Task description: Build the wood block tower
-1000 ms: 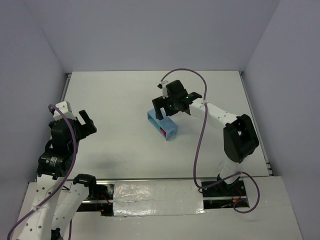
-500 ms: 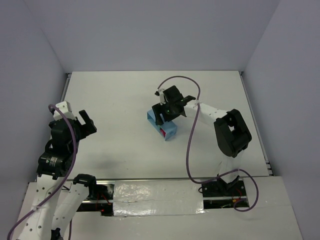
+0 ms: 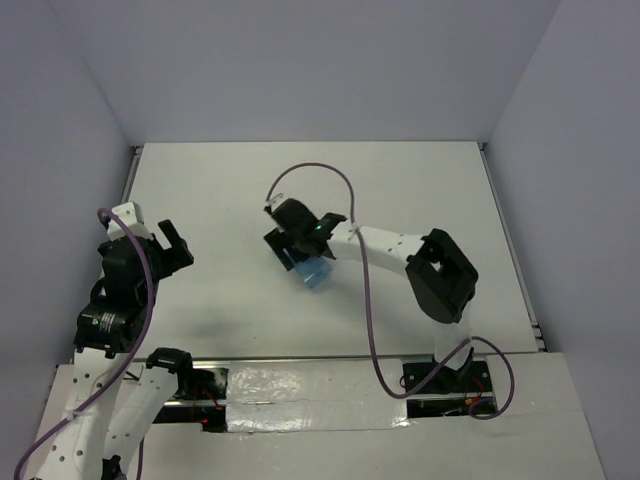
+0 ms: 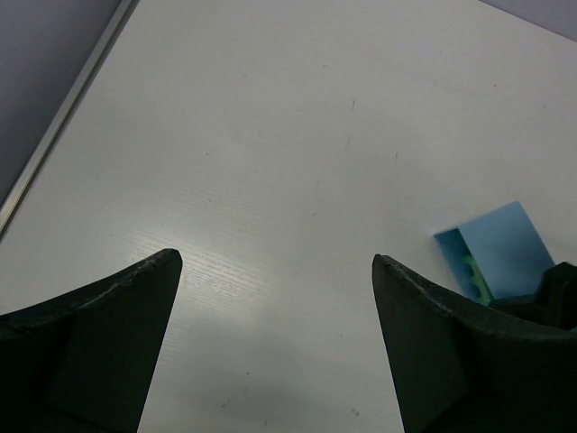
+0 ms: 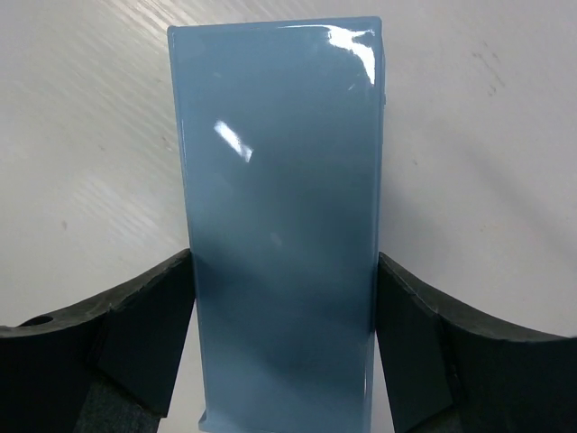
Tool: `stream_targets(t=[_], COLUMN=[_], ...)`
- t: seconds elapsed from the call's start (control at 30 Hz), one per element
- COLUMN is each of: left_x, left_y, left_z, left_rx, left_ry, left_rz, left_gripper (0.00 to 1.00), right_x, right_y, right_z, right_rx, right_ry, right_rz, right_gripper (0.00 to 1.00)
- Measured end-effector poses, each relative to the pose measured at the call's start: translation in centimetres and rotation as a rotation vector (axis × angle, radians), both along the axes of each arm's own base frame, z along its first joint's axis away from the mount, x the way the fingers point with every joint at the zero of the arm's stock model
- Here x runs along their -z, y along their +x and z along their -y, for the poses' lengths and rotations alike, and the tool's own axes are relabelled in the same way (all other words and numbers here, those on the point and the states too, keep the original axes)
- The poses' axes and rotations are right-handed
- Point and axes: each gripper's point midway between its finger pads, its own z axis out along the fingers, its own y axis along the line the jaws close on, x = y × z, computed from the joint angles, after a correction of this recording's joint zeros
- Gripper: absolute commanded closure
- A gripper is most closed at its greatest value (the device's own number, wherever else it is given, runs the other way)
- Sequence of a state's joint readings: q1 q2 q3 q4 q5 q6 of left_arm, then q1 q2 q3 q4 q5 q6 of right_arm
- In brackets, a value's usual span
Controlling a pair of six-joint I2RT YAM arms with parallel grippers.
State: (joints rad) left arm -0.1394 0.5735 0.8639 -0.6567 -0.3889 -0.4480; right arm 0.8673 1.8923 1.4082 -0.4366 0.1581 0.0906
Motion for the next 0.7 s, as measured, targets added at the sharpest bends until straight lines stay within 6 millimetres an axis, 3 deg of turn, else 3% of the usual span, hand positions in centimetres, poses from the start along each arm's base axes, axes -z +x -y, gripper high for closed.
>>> stream_targets(t=[0.13, 0.3, 0.6, 0.7], left_x=[0.0, -0.1, -0.1, -0.1], left_y=[0.0, 0.0, 0.0, 0.0], left_z=[0.0, -0.1, -0.1, -0.1], left_rx=[-0.002, -0.006, -0.007, -0.007], left_ry=[0.001, 0.002, 0.003, 0.002], left_rz=[0.001, 0.003, 0.003, 0.003], left_gripper=[0.01, 0.00, 0.00, 0.00], right_x=[-0.3, -0.4, -0.4, -0.4], right_y=[-1.1, -1.7, -1.3, 0.2], right_z=[-3.4, -4.4, -3.2, -1.1], right_rx=[0.024, 0.060, 0.112, 0.168], right_ry=[-0.101, -0.197, -0.242, -0.213], right_rz=[0.134, 0.243, 0.266, 0.231], right_gripper=[0.57, 0.57, 0.56, 0.56])
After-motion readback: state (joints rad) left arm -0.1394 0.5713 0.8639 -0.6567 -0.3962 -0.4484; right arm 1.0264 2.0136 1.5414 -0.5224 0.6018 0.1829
